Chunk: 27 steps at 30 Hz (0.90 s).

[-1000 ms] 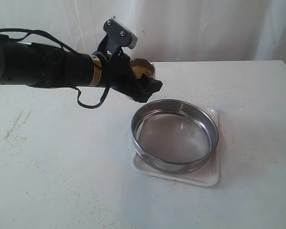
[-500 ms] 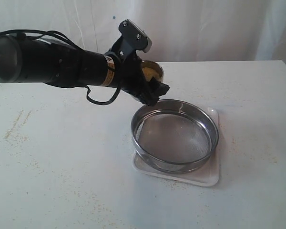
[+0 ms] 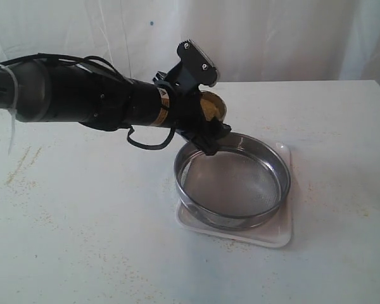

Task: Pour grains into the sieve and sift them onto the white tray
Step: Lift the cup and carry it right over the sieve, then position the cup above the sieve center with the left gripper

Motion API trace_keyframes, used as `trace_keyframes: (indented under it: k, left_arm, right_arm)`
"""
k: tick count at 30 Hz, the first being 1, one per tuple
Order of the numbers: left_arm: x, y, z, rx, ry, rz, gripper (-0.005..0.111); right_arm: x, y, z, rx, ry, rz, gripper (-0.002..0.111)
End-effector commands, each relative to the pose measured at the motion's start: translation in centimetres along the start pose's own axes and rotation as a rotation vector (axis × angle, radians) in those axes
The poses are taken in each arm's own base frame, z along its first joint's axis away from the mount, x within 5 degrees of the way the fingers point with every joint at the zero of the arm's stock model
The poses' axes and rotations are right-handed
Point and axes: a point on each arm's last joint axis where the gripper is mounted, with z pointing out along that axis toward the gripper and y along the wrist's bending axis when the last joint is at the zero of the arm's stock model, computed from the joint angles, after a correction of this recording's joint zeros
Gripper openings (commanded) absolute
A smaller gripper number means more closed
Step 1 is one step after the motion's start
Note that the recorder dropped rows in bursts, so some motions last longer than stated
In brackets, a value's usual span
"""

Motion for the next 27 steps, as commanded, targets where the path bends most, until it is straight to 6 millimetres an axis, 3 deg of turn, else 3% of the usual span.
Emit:
trace_keyframes:
  k: [1, 7, 27]
  left_arm:
    - [-0.48, -0.3, 0.03, -0.007, -0.007, 0.036, 0.0]
    - [-0.9, -1.26, 0.19, -0.016, -0.004, 0.116, 0.0]
    - [-0.86, -1.13, 0.19, -0.031, 0.002, 0.213, 0.0]
  right_arm:
    - [0.08, 0.01, 0.03, -0.006, -0.005, 0.002, 0.0]
    - [0.08, 0.01, 0.03, -0.006, -0.005, 0.002, 0.0]
    - [0.08, 0.01, 0.03, -0.006, -0.005, 0.002, 0.0]
